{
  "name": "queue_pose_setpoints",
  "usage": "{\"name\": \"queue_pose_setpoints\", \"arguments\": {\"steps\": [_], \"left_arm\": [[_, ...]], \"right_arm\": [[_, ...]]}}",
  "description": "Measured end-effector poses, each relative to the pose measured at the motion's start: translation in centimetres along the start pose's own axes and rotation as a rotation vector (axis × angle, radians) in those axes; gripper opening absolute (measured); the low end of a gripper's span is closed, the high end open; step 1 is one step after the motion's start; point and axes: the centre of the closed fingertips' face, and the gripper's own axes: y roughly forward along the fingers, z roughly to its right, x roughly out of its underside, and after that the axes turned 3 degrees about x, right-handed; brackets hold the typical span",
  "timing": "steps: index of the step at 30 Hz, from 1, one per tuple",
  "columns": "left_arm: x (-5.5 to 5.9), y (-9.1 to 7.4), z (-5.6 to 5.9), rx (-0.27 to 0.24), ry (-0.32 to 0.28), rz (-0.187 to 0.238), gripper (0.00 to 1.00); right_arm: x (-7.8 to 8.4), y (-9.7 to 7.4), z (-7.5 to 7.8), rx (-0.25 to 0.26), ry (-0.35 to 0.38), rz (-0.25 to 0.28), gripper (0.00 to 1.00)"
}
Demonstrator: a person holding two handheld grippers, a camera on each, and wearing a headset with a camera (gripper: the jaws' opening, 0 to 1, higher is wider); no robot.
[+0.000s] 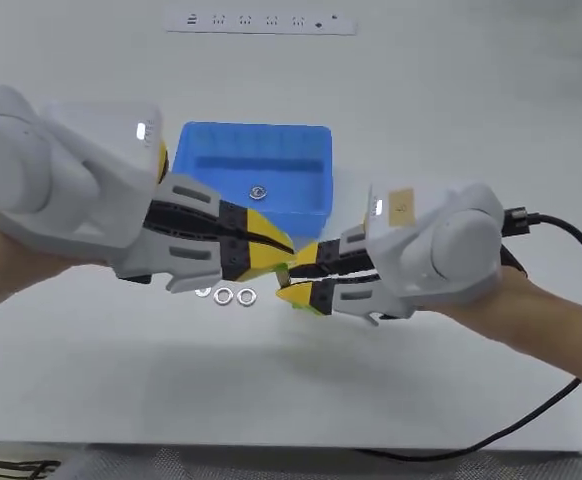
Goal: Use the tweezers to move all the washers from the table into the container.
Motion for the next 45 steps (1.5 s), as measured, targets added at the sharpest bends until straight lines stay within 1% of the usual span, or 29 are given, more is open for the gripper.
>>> {"name": "queue_pose_setpoints", "arguments": {"steps": [5,9,13,17,20,28,33,37,41,45], "left_arm": [[0.1,-0.1,0.2,0.017,0.013,-0.020,0.05],[0.0,-0.3,0.6,0.031,0.014,-0.024,0.05],[-0.6,-1.0,0.9,0.036,0.017,-0.018,0.05],[-1.4,-2.0,1.1,0.038,0.024,-0.009,0.05],[-2.0,-2.7,1.0,0.028,0.027,0.001,0.05],[-4.0,-4.8,0.1,-0.015,0.019,0.041,0.05],[-5.1,-5.8,-0.4,-0.027,0.021,0.069,0.05],[-5.6,-6.3,-0.9,-0.030,0.027,0.076,0.05],[-6.0,-6.6,-1.5,-0.033,0.037,0.072,0.05],[-6.5,-6.9,-2.4,-0.040,0.044,0.071,0.05]], "right_arm": [[0.0,0.0,-0.2,-0.001,-0.003,0.000,0.11],[-0.4,-0.1,-0.7,-0.003,-0.019,0.002,0.11],[-1.0,-0.4,-0.9,-0.005,-0.023,0.011,0.10],[-2.3,-0.9,-1.1,-0.003,-0.035,0.031,0.10],[-3.5,-1.3,-0.9,0.007,-0.054,0.048,0.10],[-6.1,-2.1,0.0,0.037,-0.097,0.082,0.10],[-7.5,-2.4,0.6,0.048,-0.120,0.101,0.10],[-8.3,-2.4,0.9,0.053,-0.136,0.110,0.10],[-8.9,-2.3,1.4,0.059,-0.144,0.118,0.10],[-9.5,-2.2,2.5,0.079,-0.147,0.132,0.10]]}}
